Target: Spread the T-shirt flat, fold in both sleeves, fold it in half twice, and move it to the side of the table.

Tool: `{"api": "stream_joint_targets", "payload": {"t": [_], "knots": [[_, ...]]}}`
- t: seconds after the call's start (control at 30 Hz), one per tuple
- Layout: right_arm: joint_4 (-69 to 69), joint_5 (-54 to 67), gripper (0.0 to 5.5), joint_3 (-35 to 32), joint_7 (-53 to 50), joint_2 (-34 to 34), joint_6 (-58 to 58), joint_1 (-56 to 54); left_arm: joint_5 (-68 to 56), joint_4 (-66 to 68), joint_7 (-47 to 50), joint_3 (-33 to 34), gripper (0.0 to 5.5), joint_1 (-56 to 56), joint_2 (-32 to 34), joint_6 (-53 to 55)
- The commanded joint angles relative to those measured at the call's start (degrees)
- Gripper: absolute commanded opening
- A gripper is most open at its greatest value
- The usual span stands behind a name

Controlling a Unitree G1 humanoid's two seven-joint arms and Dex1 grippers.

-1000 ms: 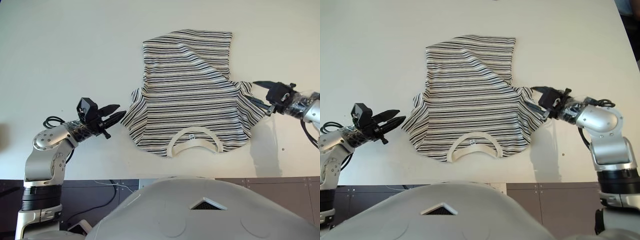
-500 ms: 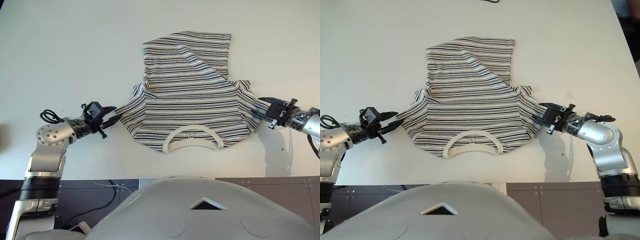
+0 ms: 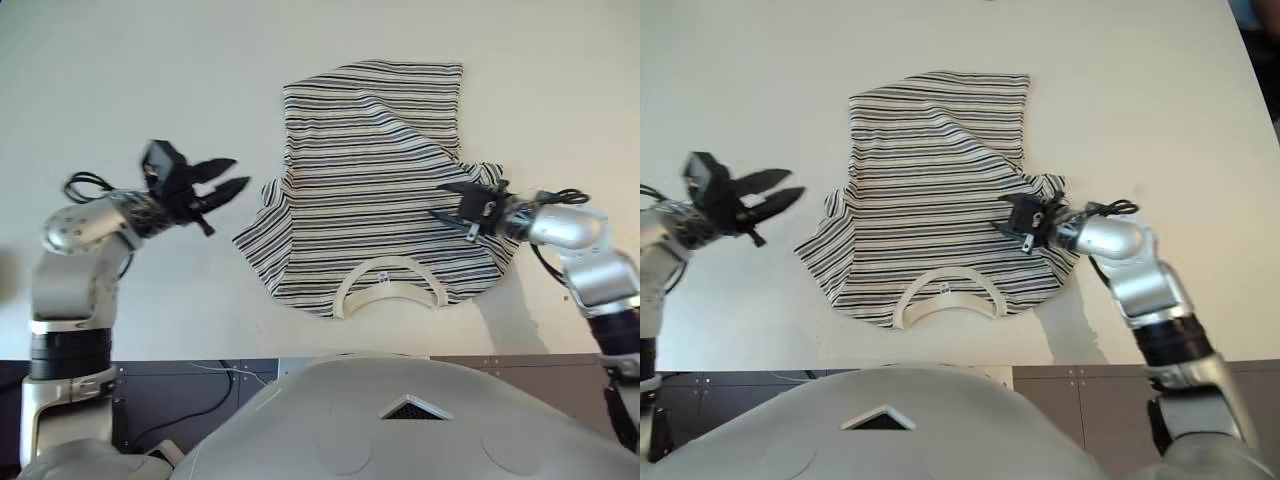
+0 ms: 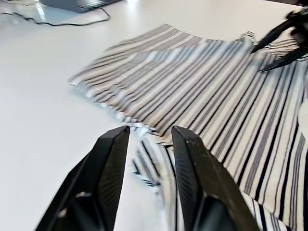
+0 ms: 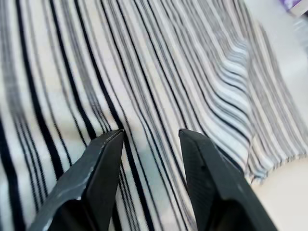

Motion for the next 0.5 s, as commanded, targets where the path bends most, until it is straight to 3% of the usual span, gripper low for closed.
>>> {"api": "stream_joint_targets", "payload": {"t": [0.03,0.17,0.23,0.37,0.43,0.5], "knots": [[-3.44,-0.26,2.10,1.92,6.42,-6.24,-3.46,8.06,9.63,2.54,-0.83,-6.98,1.62,8.25,2.57,-6.44],[-15.66,6.71,2.10,-5.61,10.84,-16.19,-3.31,19.68,9.43,-0.31,-2.58,-2.23,1.62,20.68,8.45,-10.51],[-18.69,9.27,2.10,-9.89,10.67,-17.32,-1.76,20.13,3.93,-5.23,-3.13,2.39,1.62,22.94,8.82,-8.66],[-19.93,15.34,2.10,-12.49,5.27,-7.28,6.60,6.75,-16.92,-19.22,2.85,8.07,1.62,11.58,3.34,4.11],[-13.57,10.03,2.10,-8.51,-0.65,0.48,9.09,-0.90,-24.29,-19.23,6.74,10.62,1.62,2.03,1.24,8.62],[-4.53,2.99,2.10,-3.19,-6.01,6.76,9.04,-5.21,-23.46,-11.95,8.31,11.04,1.62,-6.31,0.26,9.36]]}}
